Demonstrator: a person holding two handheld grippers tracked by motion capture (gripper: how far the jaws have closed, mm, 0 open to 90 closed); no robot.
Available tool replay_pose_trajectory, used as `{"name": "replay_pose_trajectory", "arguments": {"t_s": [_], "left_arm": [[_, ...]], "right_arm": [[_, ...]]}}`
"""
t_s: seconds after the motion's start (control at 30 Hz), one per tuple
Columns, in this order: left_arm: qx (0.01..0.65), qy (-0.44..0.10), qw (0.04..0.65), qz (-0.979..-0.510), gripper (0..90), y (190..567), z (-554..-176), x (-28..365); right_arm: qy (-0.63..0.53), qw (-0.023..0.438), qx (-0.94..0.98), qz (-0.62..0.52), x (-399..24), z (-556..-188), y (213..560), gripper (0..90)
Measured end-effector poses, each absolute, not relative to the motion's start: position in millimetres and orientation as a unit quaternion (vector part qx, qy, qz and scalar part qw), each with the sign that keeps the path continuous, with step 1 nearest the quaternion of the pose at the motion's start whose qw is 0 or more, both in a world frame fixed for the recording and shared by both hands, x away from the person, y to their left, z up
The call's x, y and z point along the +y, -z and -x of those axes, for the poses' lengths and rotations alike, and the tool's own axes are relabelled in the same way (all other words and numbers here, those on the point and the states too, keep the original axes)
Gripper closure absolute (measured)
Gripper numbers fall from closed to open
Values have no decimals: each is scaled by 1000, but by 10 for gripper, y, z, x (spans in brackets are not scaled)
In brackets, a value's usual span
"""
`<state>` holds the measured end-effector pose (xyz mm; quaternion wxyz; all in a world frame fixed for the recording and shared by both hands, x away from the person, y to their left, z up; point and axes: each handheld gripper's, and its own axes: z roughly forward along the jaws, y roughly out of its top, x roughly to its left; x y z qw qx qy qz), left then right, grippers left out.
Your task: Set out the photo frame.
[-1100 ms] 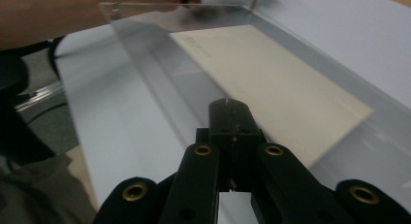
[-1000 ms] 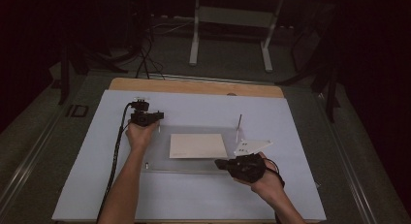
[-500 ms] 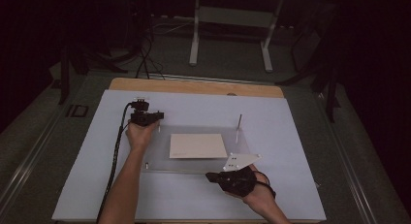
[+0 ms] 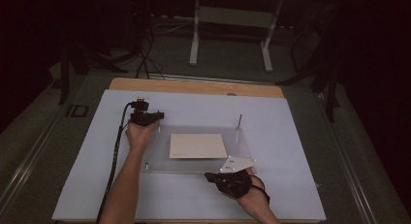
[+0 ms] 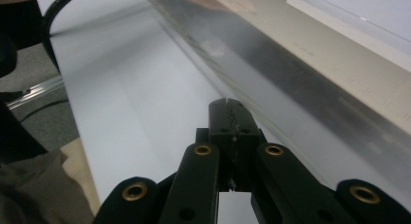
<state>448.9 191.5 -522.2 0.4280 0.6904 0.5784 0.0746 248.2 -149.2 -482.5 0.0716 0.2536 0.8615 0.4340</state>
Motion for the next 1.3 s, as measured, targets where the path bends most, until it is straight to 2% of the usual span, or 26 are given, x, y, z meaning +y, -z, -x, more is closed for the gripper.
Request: {"name": "replay_pose_trajectory", "arguments": {"t_s": [0.23,0.77,1.0,1.3], "left_arm": [[582,-70,430,-687,821,5225,-4500,1919],[585,-44,453,-672,793,5243,-4507,1977],[571,-53,462,-677,638,5222,-4491,1955],[552,-72,464,-689,601,5106,-4426,1973]], "right_arm": [[-450,97,848,-263,-1464,-2460,4825,900],[-469,90,835,-273,-1480,-2500,4761,900],[-474,94,832,-272,-1483,-2527,4714,900],[-479,97,828,-274,-1482,-2559,4649,900]]}}
